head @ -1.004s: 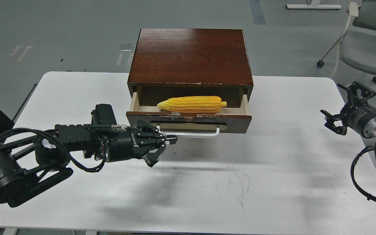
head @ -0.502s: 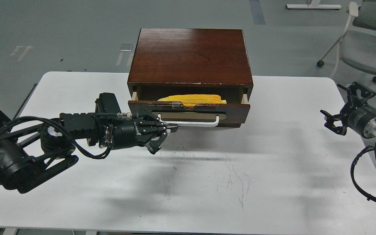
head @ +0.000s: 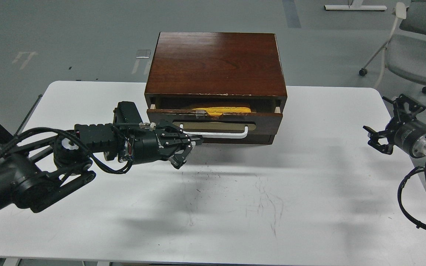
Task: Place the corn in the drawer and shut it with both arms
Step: 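Push the drawer front with the left gripper toward the cabinet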
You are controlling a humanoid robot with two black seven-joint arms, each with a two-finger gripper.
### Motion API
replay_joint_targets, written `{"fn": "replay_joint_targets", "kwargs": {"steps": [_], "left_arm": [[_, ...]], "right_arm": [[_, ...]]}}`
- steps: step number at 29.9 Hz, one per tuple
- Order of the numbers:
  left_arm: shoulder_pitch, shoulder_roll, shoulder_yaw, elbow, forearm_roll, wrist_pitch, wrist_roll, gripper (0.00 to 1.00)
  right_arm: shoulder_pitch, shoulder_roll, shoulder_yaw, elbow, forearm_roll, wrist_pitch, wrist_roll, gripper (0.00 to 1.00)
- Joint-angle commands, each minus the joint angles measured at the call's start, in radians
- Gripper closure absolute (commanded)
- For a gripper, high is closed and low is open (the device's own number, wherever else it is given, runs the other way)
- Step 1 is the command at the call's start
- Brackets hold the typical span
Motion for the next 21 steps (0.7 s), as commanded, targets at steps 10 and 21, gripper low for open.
{"fn": "replay_joint_targets", "kwargs": {"steps": [10, 21], "left_arm": [[-0.032, -0.055, 0.001, 0.056, 0.000, -0.003, -0.005, 1.00], [-0.051, -0.072, -0.001, 0.100, 0.000, 0.000, -0.007, 1.00]], "right_arm": [[-0.011, 0.000, 0.000, -0.004, 0.000, 0.014, 0.000, 0.03], [-0.012, 0.002, 0.000, -0.003, 0.000, 0.016, 0.000, 0.03]]}}
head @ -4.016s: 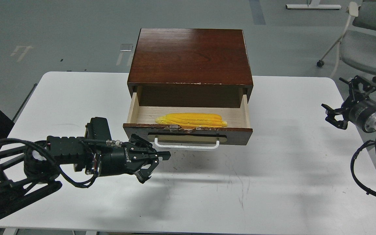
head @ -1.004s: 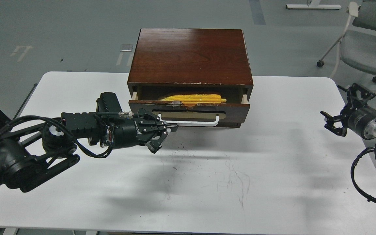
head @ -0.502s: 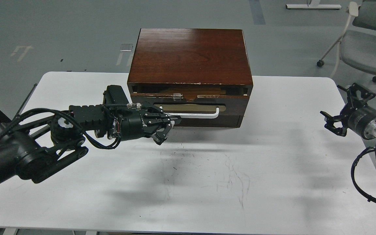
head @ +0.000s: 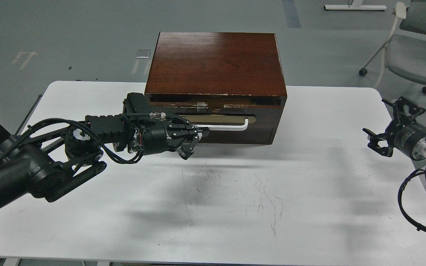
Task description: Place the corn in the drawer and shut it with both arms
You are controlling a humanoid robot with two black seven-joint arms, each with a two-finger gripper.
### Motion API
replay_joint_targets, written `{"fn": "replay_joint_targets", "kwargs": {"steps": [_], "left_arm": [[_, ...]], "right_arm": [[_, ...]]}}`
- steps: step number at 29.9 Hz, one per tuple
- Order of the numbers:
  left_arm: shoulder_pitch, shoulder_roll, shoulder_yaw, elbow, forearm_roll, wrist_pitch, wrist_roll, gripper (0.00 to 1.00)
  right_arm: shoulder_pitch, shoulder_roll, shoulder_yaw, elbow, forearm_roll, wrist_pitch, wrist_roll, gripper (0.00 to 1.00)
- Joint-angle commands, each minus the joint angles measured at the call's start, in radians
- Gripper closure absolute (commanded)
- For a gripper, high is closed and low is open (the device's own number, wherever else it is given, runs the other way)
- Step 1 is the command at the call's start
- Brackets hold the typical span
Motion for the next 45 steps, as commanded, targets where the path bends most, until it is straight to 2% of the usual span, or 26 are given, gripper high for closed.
{"fn": "replay_joint_targets", "kwargs": {"steps": [1, 45], "left_arm": [[-0.008, -0.001, 0.000, 0.007, 0.000, 0.001, -0.001, 1.00], [-0.031, -0.027, -0.006, 0.043, 0.000, 0.021, 0.003, 1.00]], "right_arm": [[0.000, 0.000, 0.000, 0.000, 0.000, 0.000, 0.000, 0.03], [-0.006, 0.000, 0.000, -0.003, 0.000, 0.006, 0.000, 0.02]]}}
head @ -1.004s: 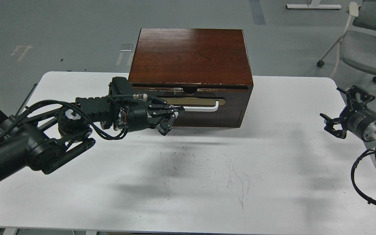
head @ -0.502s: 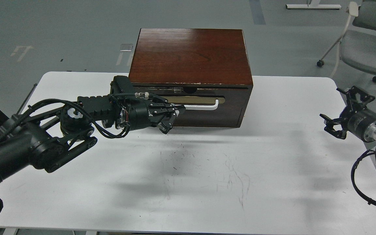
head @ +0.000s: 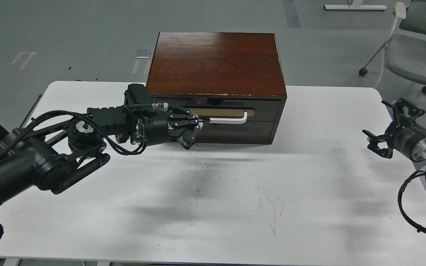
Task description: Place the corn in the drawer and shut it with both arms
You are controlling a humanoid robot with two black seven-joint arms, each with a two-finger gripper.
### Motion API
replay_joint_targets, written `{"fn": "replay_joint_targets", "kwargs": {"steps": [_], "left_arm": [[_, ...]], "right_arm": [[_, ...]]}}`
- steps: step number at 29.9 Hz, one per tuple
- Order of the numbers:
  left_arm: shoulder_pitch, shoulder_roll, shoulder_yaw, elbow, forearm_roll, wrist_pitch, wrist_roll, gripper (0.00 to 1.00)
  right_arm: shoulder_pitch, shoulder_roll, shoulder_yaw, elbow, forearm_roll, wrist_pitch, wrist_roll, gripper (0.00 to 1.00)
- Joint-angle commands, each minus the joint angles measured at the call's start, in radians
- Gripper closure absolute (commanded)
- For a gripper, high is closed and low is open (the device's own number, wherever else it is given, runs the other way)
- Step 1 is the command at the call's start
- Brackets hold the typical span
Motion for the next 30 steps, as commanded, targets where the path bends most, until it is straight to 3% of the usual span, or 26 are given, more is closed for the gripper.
{"fn": "replay_joint_targets", "kwargs": {"steps": [1, 3, 6, 9, 10, 11, 12, 13, 15, 16, 20, 22, 26, 27, 28, 30], "left_arm": [[-0.002, 0.000, 0.001, -0.003, 0.000, 0.006, -0.008, 1.00], [0.000, 0.002, 0.004, -0.014, 0.000, 0.014, -0.025, 0.93], [0.003, 0.017, 0.004, -0.049, 0.000, 0.019, -0.027, 0.91], [0.005, 0.074, 0.003, -0.166, 0.000, 0.022, -0.027, 0.85], [0.003, 0.095, -0.005, -0.208, 0.000, 0.016, -0.027, 0.65], [0.003, 0.108, -0.020, -0.241, -0.084, 0.013, -0.027, 0.35], [0.003, 0.108, -0.020, -0.241, -0.085, 0.013, -0.027, 0.35], [-0.003, 0.109, -0.038, -0.255, -0.256, 0.013, -0.027, 0.23], [-0.018, 0.118, -0.098, -0.255, -0.541, 0.009, -0.027, 0.14], [-0.025, 0.120, -0.164, -0.247, -0.732, 0.012, -0.027, 0.01], [-0.026, 0.126, -0.253, -0.126, -1.061, 0.014, -0.027, 0.01], [-0.026, 0.126, -0.263, 0.028, -1.207, 0.005, -0.027, 0.01], [-0.020, 0.126, -0.252, 0.196, -1.362, -0.027, -0.027, 0.01], [-0.014, 0.122, -0.253, 0.240, -1.438, -0.049, 0.030, 0.01], [-0.008, 0.114, -0.252, 0.283, -1.526, -0.061, 0.135, 0.01], [0.027, 0.106, -0.252, 0.322, -1.665, -0.060, 0.266, 0.01]], "right_arm": [[0.000, 0.000, 0.000, -0.001, 0.000, 0.000, 0.000, 0.02], [0.000, 0.000, 0.000, -0.001, -0.002, 0.000, -0.002, 0.02], [0.002, -0.002, 0.000, -0.002, -0.002, 0.000, -0.002, 0.02], [0.006, -0.003, 0.000, -0.002, -0.002, 0.001, -0.002, 0.02], [0.011, -0.003, 0.000, -0.002, -0.002, 0.001, -0.002, 0.02], [0.014, -0.003, 0.000, -0.001, -0.002, 0.001, -0.002, 0.02], [0.014, -0.003, 0.000, -0.001, -0.002, 0.001, -0.002, 0.02], [0.017, -0.003, 0.000, -0.001, -0.002, 0.001, -0.002, 0.02], [0.022, -0.003, 0.000, -0.001, -0.005, 0.001, -0.002, 0.02], [0.031, -0.002, 0.002, -0.001, -0.018, 0.001, 0.000, 0.02], [0.066, 0.008, 0.005, 0.001, -0.066, 0.001, 0.028, 0.03], [0.101, 0.011, 0.006, 0.010, -0.072, 0.001, 0.087, 0.03], [0.140, 0.029, 0.008, 0.016, -0.074, 0.001, 0.126, 0.03], [0.158, 0.058, 0.008, 0.019, -0.074, 0.001, 0.130, 0.03], [0.175, 0.087, 0.005, 0.018, -0.075, 0.000, 0.138, 0.03], [0.199, 0.107, 0.003, 0.013, -0.103, 0.000, 0.165, 0.03]]}}
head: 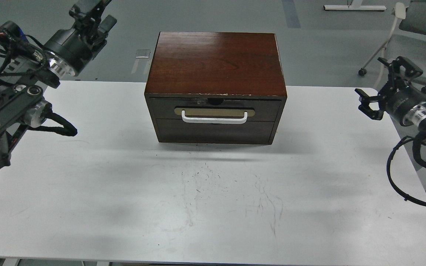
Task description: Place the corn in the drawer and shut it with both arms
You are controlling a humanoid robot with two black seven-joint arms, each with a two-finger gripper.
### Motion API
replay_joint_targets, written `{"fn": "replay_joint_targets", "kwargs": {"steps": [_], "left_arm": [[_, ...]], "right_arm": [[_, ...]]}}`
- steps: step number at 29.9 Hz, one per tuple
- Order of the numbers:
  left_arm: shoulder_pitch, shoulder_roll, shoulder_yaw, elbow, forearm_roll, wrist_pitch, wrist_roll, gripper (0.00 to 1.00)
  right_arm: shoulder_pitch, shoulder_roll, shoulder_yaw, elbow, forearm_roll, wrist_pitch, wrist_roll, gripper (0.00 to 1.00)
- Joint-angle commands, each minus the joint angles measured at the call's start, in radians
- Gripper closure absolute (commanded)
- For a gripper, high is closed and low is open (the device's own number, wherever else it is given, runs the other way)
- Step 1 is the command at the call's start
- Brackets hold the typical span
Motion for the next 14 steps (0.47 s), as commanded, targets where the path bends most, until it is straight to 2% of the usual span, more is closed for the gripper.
{"fn": "replay_joint_targets", "kwargs": {"steps": [1, 4, 7, 14], "left_arm": [[0.055, -0.014, 0.001, 0.078, -0.241, -0.015, 0.207, 0.01], [0.100, -0.001, 0.001, 0.081, -0.350, -0.028, 0.246, 0.01], [0.115, 0.004, 0.001, 0.093, -0.358, -0.059, 0.246, 0.01], [0.140, -0.004, -0.013, 0.087, -0.366, -0.076, 0.246, 0.01]], "right_arm": [[0.044, 0.043, -0.002, -0.004, -0.043, -0.001, 0.047, 0.03], [0.056, 0.075, -0.001, 0.001, -0.129, -0.001, 0.097, 0.03], [0.059, 0.113, -0.001, -0.003, -0.135, -0.002, 0.099, 0.02], [0.042, 0.121, 0.005, 0.007, -0.131, -0.003, 0.099, 0.00]]}}
